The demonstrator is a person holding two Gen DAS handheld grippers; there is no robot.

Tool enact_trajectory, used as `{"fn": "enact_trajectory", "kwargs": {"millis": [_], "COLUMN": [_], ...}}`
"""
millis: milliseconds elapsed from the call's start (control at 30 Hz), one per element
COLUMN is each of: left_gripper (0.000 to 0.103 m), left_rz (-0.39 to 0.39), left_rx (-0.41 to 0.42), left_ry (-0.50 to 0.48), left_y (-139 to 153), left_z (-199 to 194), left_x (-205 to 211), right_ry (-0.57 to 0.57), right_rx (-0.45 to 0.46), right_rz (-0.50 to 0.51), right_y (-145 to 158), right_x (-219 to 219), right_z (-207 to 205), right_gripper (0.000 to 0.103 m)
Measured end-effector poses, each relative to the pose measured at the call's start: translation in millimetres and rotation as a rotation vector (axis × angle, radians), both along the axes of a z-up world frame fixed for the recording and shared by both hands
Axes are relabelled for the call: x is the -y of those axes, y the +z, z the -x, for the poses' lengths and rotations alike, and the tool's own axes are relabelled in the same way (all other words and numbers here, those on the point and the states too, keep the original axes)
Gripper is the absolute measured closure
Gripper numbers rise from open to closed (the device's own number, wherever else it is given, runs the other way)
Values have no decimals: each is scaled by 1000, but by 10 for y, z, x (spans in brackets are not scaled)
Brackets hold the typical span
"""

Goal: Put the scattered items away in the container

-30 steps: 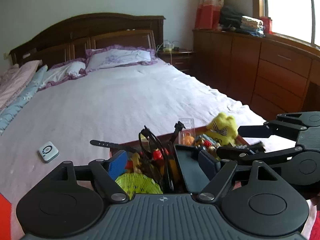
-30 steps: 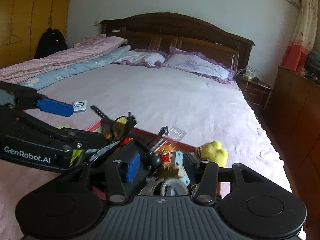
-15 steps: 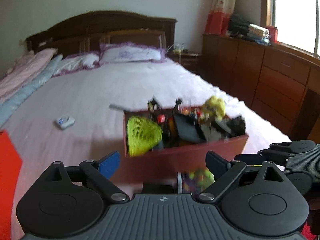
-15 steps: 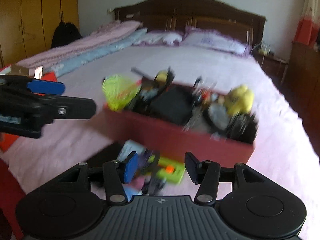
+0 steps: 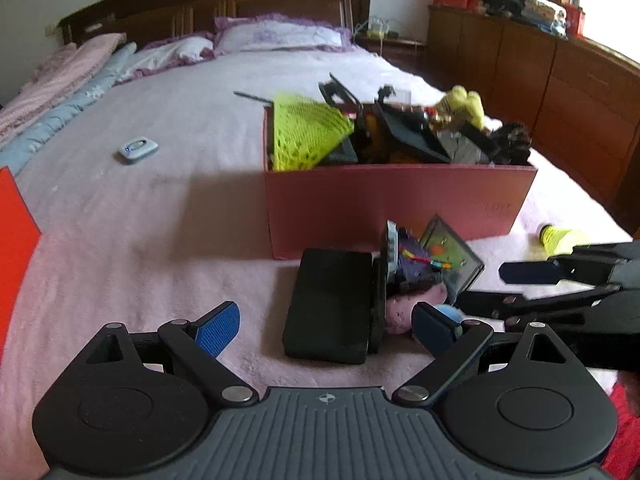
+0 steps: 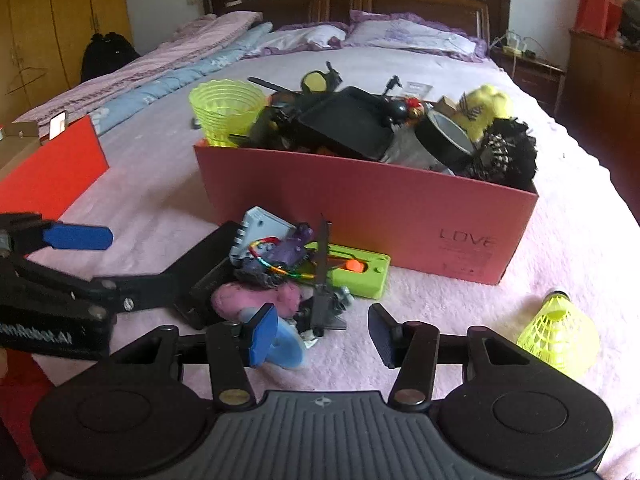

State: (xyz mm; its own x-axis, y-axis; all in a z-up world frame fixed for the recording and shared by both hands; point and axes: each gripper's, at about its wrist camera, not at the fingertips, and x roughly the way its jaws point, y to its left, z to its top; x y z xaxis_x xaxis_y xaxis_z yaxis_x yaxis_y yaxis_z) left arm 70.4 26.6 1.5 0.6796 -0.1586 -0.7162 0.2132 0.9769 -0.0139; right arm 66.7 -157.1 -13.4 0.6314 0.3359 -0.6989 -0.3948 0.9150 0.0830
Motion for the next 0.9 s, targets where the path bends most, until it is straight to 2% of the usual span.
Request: {"fn": "enact_trajectory", "kwargs": {"millis": [400,467,533,567,667,733,767,900], "left_gripper": [10,14,31,35,35,36,36,36], "left_rz": [-109,-108,-98,-94,-95,-87,-82,-70], "left_rx": [-68,-76,-79,-77,-68,-67,-66,-62], "left_ry": [-56,-67,-84,-91,-100,-98,-97,-80], "left_y": [-470,-530,-548,-543,-525,-505,-494,-396], "left_z": [-210,-253,-288,-296,-287,-247,-225,-98], "left_x": [120,132,149,163,195,182,173,105], "right_ry": [-29,-36,-39,-39,-27,-29,-29,-18], "right_rx": [-18,-20,-27,-29,-42,-66,-79,-51], "right_rz": [-13,-25,-39,-45,-93,-145,-171,-156], "right_y": [-167,-178,-194,-199,-228,-246,-255,-206], "right_x": [-28,-9,1,6,29,63,80,71], "right_z": [-157,-195,-231,-239,-255,-265,-269,-170], "right_gripper": [57,57,57,58,74,93,93,93]}}
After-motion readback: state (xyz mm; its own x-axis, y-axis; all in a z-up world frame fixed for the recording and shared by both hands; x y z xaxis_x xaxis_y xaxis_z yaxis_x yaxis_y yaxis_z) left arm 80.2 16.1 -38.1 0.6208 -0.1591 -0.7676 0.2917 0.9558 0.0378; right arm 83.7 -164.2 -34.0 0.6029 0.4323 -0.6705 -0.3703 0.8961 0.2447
